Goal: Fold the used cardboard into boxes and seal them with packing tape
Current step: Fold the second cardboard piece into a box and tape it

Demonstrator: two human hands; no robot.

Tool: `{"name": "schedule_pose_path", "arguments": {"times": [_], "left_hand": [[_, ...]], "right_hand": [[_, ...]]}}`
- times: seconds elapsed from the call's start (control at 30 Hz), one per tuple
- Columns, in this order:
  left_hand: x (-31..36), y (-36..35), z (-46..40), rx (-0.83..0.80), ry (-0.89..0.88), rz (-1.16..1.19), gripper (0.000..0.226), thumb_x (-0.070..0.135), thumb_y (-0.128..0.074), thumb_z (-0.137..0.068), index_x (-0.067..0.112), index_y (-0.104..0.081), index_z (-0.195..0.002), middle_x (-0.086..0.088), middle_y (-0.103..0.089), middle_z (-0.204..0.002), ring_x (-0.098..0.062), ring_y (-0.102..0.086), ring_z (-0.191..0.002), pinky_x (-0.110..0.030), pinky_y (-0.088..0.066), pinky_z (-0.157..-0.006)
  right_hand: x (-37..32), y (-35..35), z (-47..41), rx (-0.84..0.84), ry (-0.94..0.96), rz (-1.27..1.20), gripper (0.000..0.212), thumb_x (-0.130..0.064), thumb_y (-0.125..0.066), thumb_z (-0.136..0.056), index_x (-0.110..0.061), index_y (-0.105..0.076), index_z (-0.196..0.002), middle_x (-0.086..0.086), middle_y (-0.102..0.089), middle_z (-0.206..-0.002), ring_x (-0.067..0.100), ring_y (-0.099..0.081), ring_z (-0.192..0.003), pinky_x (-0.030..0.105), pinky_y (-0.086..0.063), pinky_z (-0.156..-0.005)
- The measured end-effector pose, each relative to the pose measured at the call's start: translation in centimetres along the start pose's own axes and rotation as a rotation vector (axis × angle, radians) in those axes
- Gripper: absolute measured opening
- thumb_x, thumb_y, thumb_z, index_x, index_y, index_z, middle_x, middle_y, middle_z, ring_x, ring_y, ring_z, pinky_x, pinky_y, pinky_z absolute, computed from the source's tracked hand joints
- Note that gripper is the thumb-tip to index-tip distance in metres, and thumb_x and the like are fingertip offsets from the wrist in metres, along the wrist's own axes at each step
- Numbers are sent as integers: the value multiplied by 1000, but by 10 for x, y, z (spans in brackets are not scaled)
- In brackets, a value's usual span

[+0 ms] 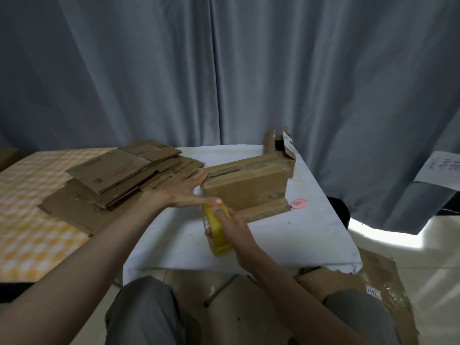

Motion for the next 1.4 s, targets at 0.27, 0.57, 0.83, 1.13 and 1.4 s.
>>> {"name": "schedule_pose_path", "arguments": {"times": [0.27, 0.57, 0.83, 1.13, 1.4], "left_hand": [[1, 14, -14, 144, -35, 22, 118, 95, -47, -66, 38, 1, -158, 17, 9, -165, -16, 8, -154, -48, -6, -124], [5, 12, -14, 259, -109, 57, 116, 91, -51, -67, 28, -19, -158, 16, -8, -166, -13, -4, -153, -48, -12, -123], [1, 9, -16, 293, -101, 40, 123, 102, -41, -53, 33, -29, -155, 14, -19, -163, -13, -16, -150, -45, -20, -121], [-4, 0, -14, 243, -90, 89, 124, 104, -44, -52, 42, -21, -156, 24, -9, -163, -11, -11, -152, -47, -16, -122], [-5, 1, -14, 215, -81, 126, 126, 101, -53, -51, 42, -16, -156, 21, -8, -164, -14, -11, -152, -47, -19, -122]], "right_hand": [[-11, 16, -22, -3, 1, 88, 30, -50, -48, -99, -29, -69, -103, -4, -76, -80, 9, -71, -78, 38, -57, -79], [-28, 217, -50, 698, 105, 769, 28, 0, -49, -92, -7, -68, -112, 12, -65, -118, 34, -55, -114, 43, -47, -94], [-3, 249, -58, 586, 49, 1070, 15, -14, -63, -94, -5, -70, -104, 21, -59, -110, 40, -59, -98, 46, -51, -86], [-98, 148, -16, 474, 569, 577, 9, -24, -64, -97, -16, -64, -101, -2, -67, -98, 14, -63, -91, 26, -51, -79], [-117, 18, -40, -129, 791, 872, 14, -7, -70, -88, -15, -72, -99, -10, -65, -95, -7, -54, -87, 6, -37, -80]]}}
Point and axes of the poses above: each hand's wrist, its own z-axis away from the middle knuckle, its own y-axis out of the back of the hand, x = y × z, the point moved 8 cm from there along -z, towards the middle knuckle
